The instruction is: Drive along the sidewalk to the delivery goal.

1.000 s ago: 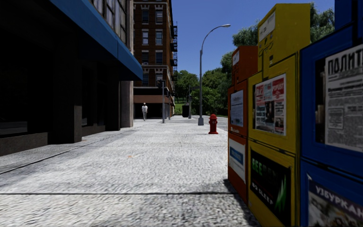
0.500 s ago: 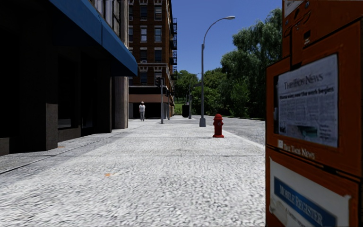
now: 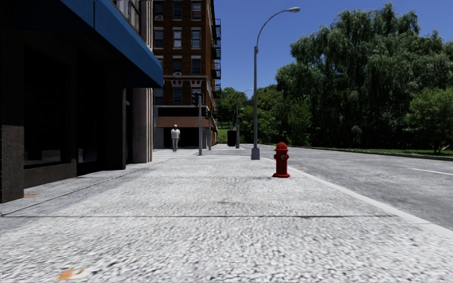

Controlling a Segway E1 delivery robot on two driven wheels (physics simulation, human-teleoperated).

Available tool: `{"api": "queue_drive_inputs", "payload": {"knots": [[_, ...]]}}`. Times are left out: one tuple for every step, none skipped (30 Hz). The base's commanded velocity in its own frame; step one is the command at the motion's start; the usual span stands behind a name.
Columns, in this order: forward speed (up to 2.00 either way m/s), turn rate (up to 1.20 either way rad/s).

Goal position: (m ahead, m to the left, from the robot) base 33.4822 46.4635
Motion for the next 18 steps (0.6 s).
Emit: {"api": "queue_drive_inputs", "payload": {"knots": [[2.00, 0.00], [2.00, 0.00], [2.00, 0.00], [2.00, 0.00], [2.00, 0.00], [2.00, 0.00], [2.00, 0.00], [2.00, 0.00], [2.00, 0.00], [2.00, 0.00], [2.00, 0.00], [2.00, 0.00], [2.00, 0.00], [2.00, 0.00], [2.00, 0.00], [2.00, 0.00], [2.00, 0.00], [2.00, 0.00]]}}
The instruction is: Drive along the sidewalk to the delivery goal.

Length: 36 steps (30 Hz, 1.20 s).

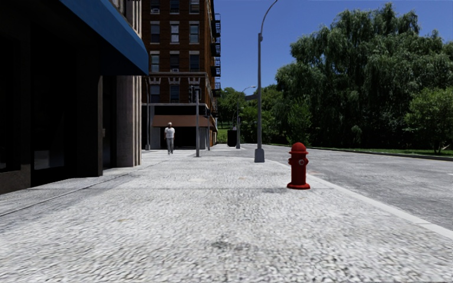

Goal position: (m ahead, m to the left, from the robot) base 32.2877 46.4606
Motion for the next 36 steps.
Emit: {"api": "queue_drive_inputs", "payload": {"knots": [[2.00, 0.00], [2.00, 0.00], [2.00, 0.00], [2.00, 0.00], [2.00, 0.00], [2.00, 0.00], [2.00, 0.00], [2.00, 0.00], [2.00, 0.00], [2.00, 0.00], [2.00, 0.00], [2.00, 0.00], [2.00, 0.00], [2.00, 0.00], [2.00, 0.00], [2.00, 0.00], [2.00, 0.00], [2.00, 0.00], [2.00, 0.00], [2.00, 0.00], [2.00, 0.00], [2.00, 0.00], [2.00, 0.00], [2.00, 0.00], [2.00, 0.00], [2.00, 0.00], [2.00, 0.00], [2.00, 0.00], [2.00, 0.00], [2.00, 0.00], [2.00, 0.00], [2.00, 0.00], [2.00, 0.00], [2.00, 0.00], [2.00, 0.00], [2.00, 0.00]]}}
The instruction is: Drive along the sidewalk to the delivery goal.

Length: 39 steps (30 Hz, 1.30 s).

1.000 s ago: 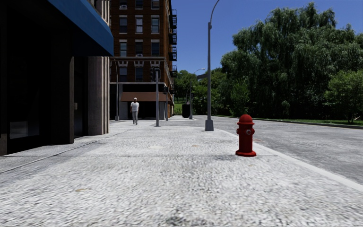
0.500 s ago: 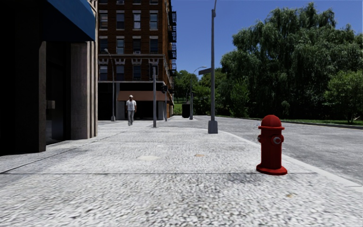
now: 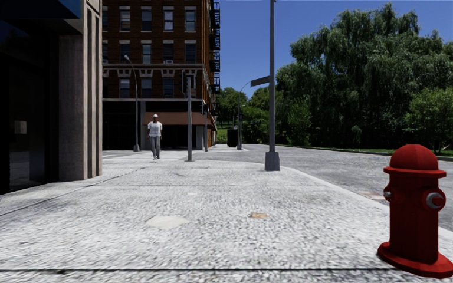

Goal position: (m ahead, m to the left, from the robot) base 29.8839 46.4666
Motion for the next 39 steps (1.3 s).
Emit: {"api": "queue_drive_inputs", "payload": {"knots": [[2.00, 0.00], [2.00, 0.00], [2.00, 0.00], [2.00, 0.00], [2.00, 0.00], [2.00, 0.00], [2.00, 0.00], [2.00, 0.00], [2.00, 0.00], [2.00, 0.00], [2.00, 0.00], [2.00, 0.00], [2.00, 0.00], [2.00, 0.00], [2.00, 0.00], [2.00, 0.00], [2.00, 0.00], [2.00, 0.00], [2.00, 0.00], [2.00, 0.00], [2.00, 0.00], [2.00, 0.00], [2.00, 0.00], [2.00, 0.00], [2.00, 0.00], [2.00, 0.00], [2.00, 0.00], [2.00, 0.00], [2.00, 0.00], [2.00, 0.00], [2.00, 0.00], [2.00, 0.00], [2.00, 0.00], [2.00, 0.00], [2.00, 0.00], [2.00, 0.00], [2.00, 0.00], [2.00, 0.00], [2.00, 0.00]]}}
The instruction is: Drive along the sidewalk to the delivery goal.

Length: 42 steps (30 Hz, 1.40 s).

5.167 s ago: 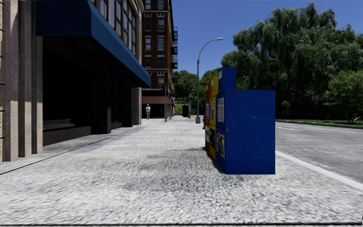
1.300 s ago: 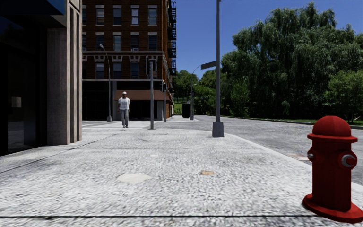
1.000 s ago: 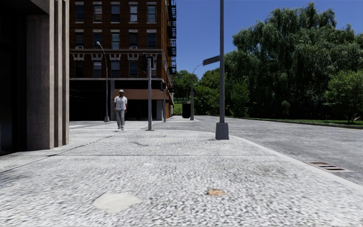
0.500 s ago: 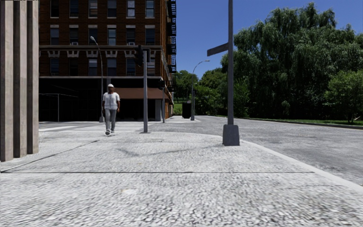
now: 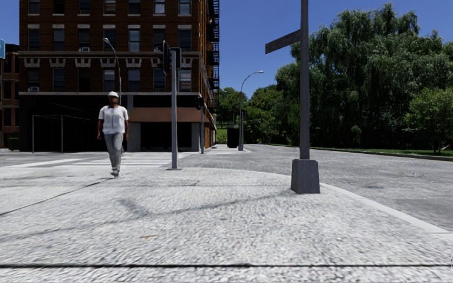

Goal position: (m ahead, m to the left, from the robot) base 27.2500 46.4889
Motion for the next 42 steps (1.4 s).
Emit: {"api": "queue_drive_inputs", "payload": {"knots": [[2.00, 0.00], [2.00, 0.00], [2.00, 0.00], [2.00, 0.00], [2.00, 0.00], [2.00, 0.00], [2.00, 0.00], [2.00, 0.00], [2.00, 0.00], [2.00, 0.00], [2.00, 0.02], [2.00, 0.08], [2.00, 0.11], [2.00, 0.11], [2.00, 0.12], [2.00, 0.12], [2.00, 0.14], [2.00, 0.17], [2.00, 0.17], [2.00, 0.18], [1.94, 0.18], [1.83, 0.21], [1.70, 0.24], [1.66, 0.25], [1.65, 0.26], [1.65, 0.26], [1.65, 0.29], [1.65, 0.35], [1.65, 0.37], [1.65, 0.37], [1.65, 0.39], [1.65, 0.40], [1.65, 0.40], [1.65, 0.40], [1.65, 0.40], [1.65, 0.40], [1.65, 0.40], [1.65, 0.40], [1.65, 0.46], [1.65, 0.51], [1.65, 0.53], [1.65, 0.53]]}}
